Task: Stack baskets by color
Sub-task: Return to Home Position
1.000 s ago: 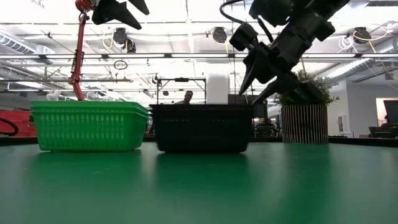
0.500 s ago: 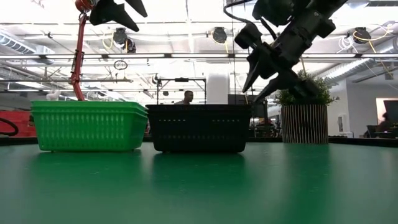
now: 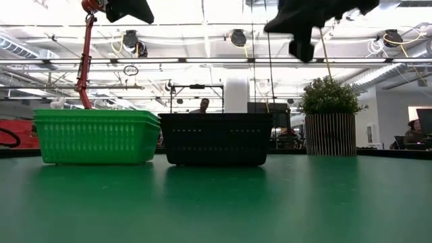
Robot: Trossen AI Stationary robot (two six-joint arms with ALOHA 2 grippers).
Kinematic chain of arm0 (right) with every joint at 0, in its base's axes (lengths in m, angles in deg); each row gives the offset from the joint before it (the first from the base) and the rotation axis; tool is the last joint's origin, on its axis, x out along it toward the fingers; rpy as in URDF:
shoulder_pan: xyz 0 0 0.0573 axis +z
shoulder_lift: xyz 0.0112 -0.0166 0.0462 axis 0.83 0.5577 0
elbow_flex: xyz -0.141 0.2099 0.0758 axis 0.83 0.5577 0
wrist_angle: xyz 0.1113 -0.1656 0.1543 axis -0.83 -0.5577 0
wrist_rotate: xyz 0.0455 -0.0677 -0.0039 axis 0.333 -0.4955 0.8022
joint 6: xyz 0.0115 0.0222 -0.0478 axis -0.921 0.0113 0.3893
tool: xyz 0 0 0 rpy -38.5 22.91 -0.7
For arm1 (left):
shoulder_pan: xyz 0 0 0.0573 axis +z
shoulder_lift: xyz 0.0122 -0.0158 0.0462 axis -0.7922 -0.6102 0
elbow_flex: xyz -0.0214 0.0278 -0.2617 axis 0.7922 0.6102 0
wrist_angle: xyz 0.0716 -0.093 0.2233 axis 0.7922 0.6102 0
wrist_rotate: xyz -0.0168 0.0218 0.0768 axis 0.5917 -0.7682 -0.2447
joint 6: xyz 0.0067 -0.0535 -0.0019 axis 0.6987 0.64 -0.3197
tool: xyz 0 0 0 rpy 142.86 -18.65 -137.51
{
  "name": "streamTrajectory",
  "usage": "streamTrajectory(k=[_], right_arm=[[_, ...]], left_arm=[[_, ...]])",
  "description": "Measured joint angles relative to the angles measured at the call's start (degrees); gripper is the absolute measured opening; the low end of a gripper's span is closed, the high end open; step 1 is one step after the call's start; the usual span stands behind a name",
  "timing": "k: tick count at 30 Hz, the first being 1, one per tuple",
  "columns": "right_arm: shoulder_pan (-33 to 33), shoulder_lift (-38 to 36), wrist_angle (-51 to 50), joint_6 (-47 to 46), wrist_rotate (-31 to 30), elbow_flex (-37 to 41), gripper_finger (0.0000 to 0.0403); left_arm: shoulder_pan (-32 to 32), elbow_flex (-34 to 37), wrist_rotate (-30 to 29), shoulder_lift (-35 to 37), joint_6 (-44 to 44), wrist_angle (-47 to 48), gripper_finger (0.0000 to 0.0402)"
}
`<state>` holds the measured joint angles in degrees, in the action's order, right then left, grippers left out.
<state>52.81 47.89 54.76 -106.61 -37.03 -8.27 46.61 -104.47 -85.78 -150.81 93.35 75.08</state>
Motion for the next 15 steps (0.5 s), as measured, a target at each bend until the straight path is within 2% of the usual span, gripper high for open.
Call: streamTrajectory(k=[1, 3, 5, 8, 12, 15], right_arm=[[0.0, -1.6, -0.2, 4.3, 0.0, 0.0, 0.0008], [0.0, -4.7, -0.4, 13.5, 0.0, 0.0, 0.0012], [0.0, -7.8, -0.9, 22.5, 0.2, 0.0, 0.0011], [0.3, -11.9, -1.7, 31.0, 0.6, 0.0, 0.0002], [0.4, -16.6, -2.1, 36.9, -0.2, 1.3, 0.0001], [0.4, -20.6, -2.1, 37.9, -0.2, 4.3, 0.0001]], left_arm=[[0.0, 0.0, 0.0, 0.0, -1.6, 0.0, 0.0018], [0.1, 0.0, -0.4, 0.0, -3.5, -0.1, 0.0009], [0.1, 0.0, -1.2, 0.0, -4.1, -0.5, 0.0018], [0.3, 0.0, -1.4, 0.0, -3.9, -1.7, 0.0033], [-0.1, 0.0, -1.7, 0.0, -7.0, -3.8, 0.0036], [-1.2, 0.0, -1.6, 0.0, -10.0, -6.9, 0.0012]])
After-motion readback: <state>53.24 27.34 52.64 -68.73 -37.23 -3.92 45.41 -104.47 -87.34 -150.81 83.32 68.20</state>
